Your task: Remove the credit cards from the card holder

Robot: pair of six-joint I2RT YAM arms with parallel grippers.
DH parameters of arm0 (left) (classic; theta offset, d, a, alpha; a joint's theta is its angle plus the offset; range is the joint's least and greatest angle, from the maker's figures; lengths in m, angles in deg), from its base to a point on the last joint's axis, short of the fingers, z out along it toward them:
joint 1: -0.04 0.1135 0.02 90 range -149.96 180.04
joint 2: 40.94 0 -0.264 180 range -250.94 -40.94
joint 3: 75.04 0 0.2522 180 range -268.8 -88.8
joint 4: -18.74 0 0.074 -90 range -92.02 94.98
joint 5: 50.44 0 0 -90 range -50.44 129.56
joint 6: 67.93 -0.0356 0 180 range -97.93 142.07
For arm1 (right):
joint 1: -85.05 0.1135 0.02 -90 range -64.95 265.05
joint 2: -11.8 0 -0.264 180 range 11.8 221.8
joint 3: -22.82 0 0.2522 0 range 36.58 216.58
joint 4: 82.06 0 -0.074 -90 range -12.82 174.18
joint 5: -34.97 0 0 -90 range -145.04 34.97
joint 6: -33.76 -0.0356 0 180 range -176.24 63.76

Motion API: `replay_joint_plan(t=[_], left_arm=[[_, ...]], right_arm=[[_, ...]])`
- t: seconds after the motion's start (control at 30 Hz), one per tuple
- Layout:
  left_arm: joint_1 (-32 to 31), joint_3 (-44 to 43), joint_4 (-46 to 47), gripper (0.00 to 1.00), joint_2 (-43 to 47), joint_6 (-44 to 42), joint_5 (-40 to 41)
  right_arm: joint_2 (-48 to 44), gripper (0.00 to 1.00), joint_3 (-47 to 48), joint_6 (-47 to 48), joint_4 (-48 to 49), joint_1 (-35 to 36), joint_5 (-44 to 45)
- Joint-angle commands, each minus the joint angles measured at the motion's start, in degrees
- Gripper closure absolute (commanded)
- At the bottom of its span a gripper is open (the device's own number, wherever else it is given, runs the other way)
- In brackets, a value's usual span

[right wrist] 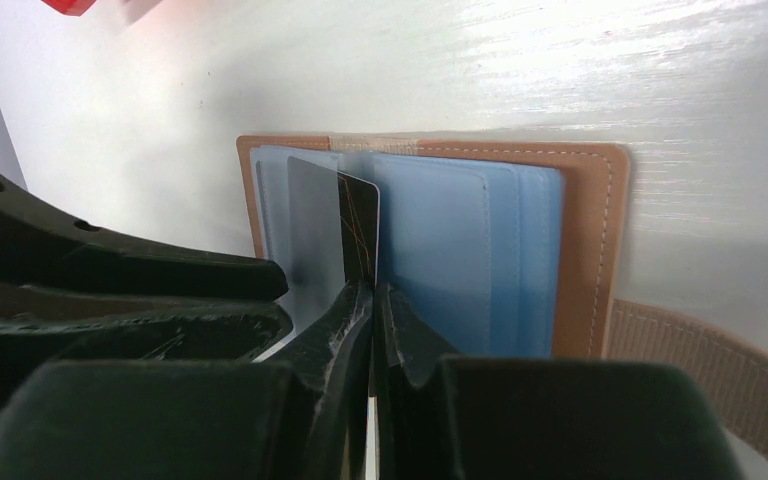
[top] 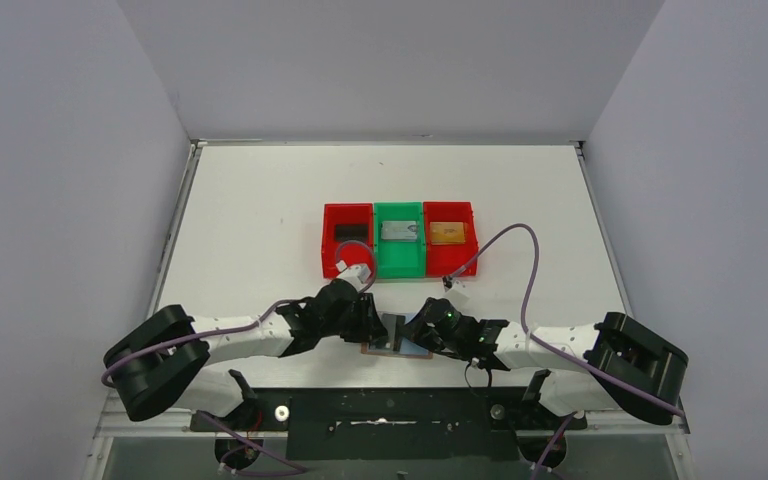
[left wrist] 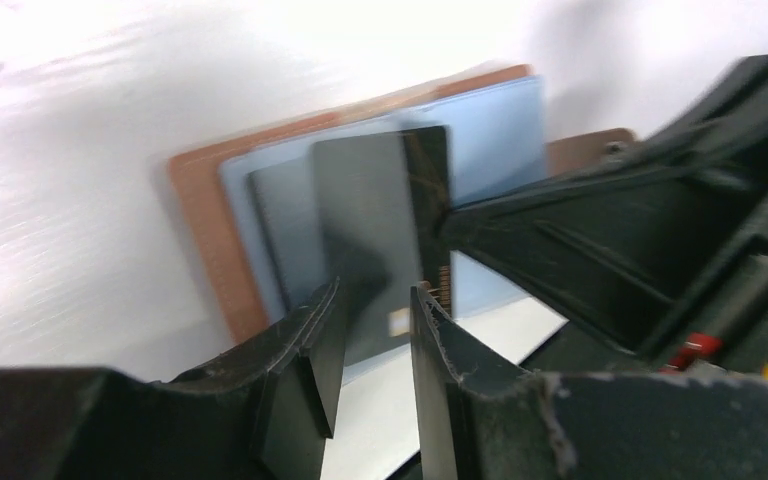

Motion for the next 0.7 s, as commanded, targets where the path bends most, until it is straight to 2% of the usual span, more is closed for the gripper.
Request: replay_joint_plan(t=[0.0,0.17,0.43,0.67], left_arm=[[-1.2,1.1,-3.0,0.71,0.8,1.6,8.3],[-1.3,4.9,-1.9,0.71,5.0,1.9,10.7],[-1.4,2.5,-6.1,0.71,6.5,-1.4,12.3],[-1.6,-0.9,-3.2,0.70,10.0,-3.5,10.9]], right_arm=[[0.1,1.00,0.9,1.0,1.2,-0.6,0.9],[-0.1,1.00,1.1,1.4,1.5,-0.7,0.8],[-0.4,1.00,1.5,1.6,2.0,-0.7,0.4],[-0.3,1.00,1.6,1.5,1.9,-0.8,0.3]])
